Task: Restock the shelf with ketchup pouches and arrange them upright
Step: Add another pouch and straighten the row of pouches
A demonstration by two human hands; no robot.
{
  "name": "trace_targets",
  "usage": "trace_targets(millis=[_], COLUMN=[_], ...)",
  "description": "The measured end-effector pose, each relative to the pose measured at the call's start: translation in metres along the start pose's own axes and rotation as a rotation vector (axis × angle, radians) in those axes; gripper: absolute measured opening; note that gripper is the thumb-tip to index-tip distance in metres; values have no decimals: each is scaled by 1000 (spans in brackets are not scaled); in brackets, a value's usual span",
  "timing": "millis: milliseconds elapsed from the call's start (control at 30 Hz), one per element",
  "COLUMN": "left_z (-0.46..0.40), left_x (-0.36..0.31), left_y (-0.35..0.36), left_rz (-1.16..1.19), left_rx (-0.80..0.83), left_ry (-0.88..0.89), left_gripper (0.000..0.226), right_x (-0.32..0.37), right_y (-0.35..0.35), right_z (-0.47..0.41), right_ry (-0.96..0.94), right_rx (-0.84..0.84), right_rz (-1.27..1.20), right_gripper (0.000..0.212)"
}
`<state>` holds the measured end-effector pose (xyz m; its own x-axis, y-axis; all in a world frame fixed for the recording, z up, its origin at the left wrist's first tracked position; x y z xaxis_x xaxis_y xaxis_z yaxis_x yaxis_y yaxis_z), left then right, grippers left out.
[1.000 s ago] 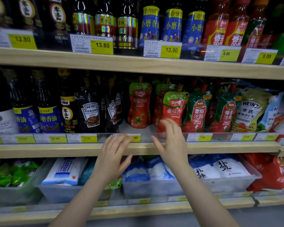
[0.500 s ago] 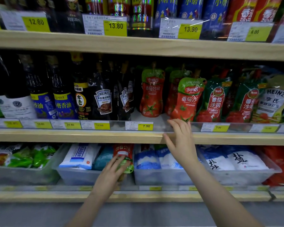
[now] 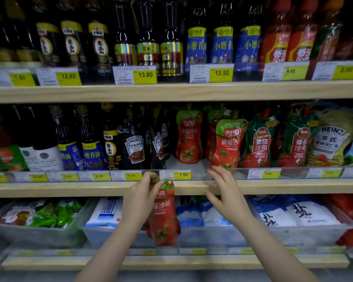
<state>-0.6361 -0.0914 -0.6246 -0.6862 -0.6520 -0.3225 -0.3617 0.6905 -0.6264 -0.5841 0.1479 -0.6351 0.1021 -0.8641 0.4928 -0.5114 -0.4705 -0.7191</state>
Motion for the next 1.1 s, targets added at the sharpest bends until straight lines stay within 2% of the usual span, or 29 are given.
trace_targets(millis=[100, 200, 300, 467, 533, 633, 700, 767, 800, 967, 1100], left_z=[-12, -23, -33, -44, -45, -30, -8, 9, 12, -6, -13], left_x=[-12, -28, -40, -62, -62, -53, -49, -54, -58, -61, -60], left_y=[-1, 0, 1, 4, 1, -1, 9, 24, 30, 34, 33], left_rz=[118, 209, 360, 430, 466, 482, 459, 415, 410, 445, 488], left_rx=[-5, -44, -42, -68, -77, -53, 42, 147, 153, -12, -68], left_ry=[-29, -10, -21, 100, 100, 56, -51, -99, -107, -177, -135], left_gripper=[23, 21, 20, 10, 22, 60, 89, 102, 99, 61, 55], right_x=[20, 36, 39, 39, 36, 31, 29, 32, 36, 46, 29], right_y=[-2, 6, 6, 6, 7, -1, -11, -18, -21, -30, -42], right_z=[14, 20, 17, 14, 16, 13, 6, -3, -6, -13, -6], right_ry=[52, 157, 268, 346, 395, 447, 466, 445, 423, 334, 315], right_rx=[212, 410, 423, 334, 297, 260, 242, 224, 221, 236, 196], right_rz=[-256, -519, -614, -728, -810, -912, -946, -925, -909, -896, -861], right_gripper=[58, 51, 54, 22, 21, 20, 20, 18, 18, 23, 30])
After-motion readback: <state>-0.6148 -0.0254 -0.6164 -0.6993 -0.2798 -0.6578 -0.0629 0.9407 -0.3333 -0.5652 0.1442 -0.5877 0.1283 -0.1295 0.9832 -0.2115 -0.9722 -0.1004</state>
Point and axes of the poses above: each hand's wrist, its own z-axis away from the middle knuckle, its own y-axis out of the palm, x = y × z, the point moved 2 cm from there along -z, towards the middle knuckle, and after that the axes turned 13 degrees about y, right-handed, at the moved point
